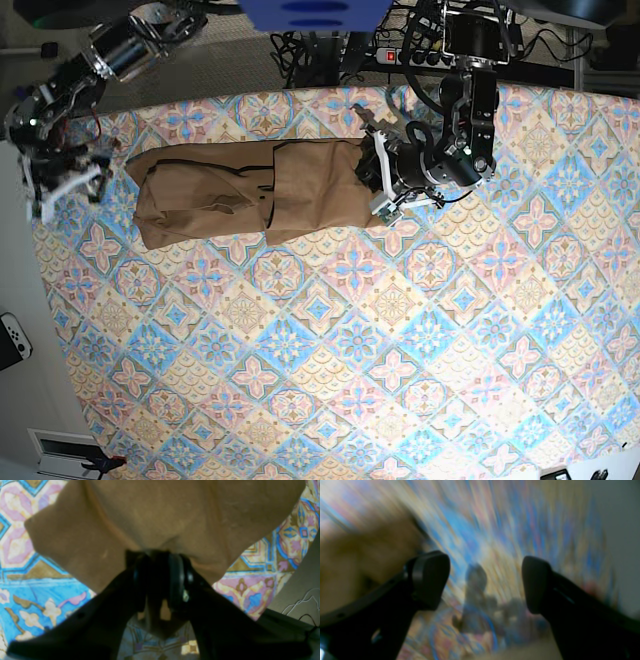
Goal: Layout the t-shirt on the table in an organized manner, then fold the t-shirt properly
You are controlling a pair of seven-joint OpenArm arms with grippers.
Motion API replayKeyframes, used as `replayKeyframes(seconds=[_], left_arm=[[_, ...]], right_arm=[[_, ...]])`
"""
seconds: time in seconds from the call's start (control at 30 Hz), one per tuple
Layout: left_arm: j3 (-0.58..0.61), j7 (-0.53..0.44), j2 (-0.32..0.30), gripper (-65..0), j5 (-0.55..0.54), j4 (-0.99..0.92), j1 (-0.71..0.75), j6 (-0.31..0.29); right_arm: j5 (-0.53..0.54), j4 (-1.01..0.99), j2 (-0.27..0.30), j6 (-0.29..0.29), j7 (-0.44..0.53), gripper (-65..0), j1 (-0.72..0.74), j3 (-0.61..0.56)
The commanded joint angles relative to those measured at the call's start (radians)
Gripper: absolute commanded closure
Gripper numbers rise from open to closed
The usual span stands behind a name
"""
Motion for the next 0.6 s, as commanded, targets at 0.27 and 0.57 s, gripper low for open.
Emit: replayKeyframes(seconds=[0.27,0.57], left_arm=[[0.001,0.006,-0.003,-14.6,-0.002,0.010,-0.011,-0.002],[0.002,0.006,-0.003,-14.5,-0.002,0.010,-0.011,-0.002]], right_arm=[[0.104,-0.150,0.016,0.009,0.047,-46.9,0.030,-0.011],[0.218,-0.320,0.016,0.009,0.041,-46.9,0.028,-0.013]])
